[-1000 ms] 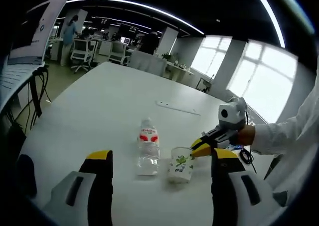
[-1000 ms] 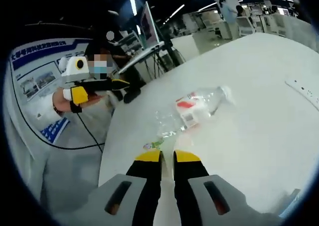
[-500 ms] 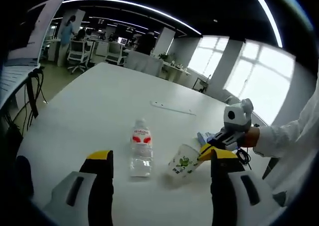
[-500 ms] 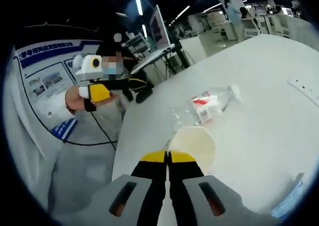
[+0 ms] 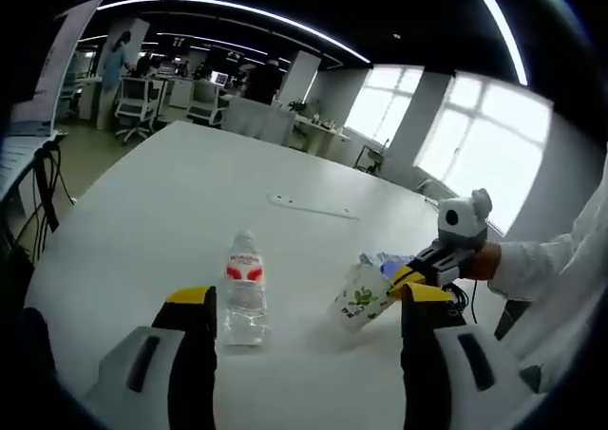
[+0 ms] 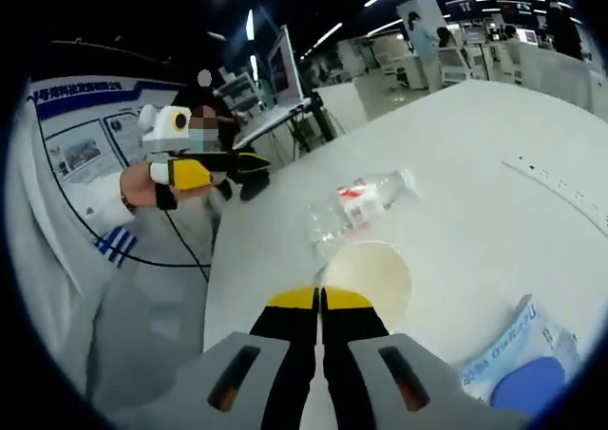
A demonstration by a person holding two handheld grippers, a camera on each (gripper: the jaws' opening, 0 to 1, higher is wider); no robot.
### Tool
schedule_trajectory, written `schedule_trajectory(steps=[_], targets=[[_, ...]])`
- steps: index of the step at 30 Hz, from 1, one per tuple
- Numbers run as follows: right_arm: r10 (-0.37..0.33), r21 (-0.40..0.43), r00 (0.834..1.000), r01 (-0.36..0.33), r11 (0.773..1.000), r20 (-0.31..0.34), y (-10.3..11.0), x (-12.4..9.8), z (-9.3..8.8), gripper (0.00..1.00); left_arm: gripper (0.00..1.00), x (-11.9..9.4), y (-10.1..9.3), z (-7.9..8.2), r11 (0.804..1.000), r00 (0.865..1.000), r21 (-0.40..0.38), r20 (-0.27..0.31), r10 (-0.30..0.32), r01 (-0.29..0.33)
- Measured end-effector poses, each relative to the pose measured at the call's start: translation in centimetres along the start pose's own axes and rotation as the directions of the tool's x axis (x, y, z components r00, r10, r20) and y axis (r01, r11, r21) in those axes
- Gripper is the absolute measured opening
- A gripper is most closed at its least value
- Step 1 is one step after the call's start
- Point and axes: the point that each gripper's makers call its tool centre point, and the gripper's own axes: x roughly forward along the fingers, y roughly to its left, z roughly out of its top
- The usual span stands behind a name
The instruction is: Arrange the tabletop items into an orderly group along one side of the table until the central work area is clear of visible clutter.
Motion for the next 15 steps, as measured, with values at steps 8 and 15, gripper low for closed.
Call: schedule_trajectory(steps=[8,15], targets=[[-0.088,-0.038,0.996,0.088,0.995,-0.012,-1.9,-2.3,0.2,0.00,0.81,0.2,-0.7,0.2,1.000,1.000,0.010,-0.001,-0.017,0.017],[-0.178,-0.165,0.979,0.161,0.973,-0.100,-3.6,-3.3,0.2,0.00,0.81,0.2,-0.7,0.0,1.000,1.000,0.009,-0.005,-0.019,0.019]])
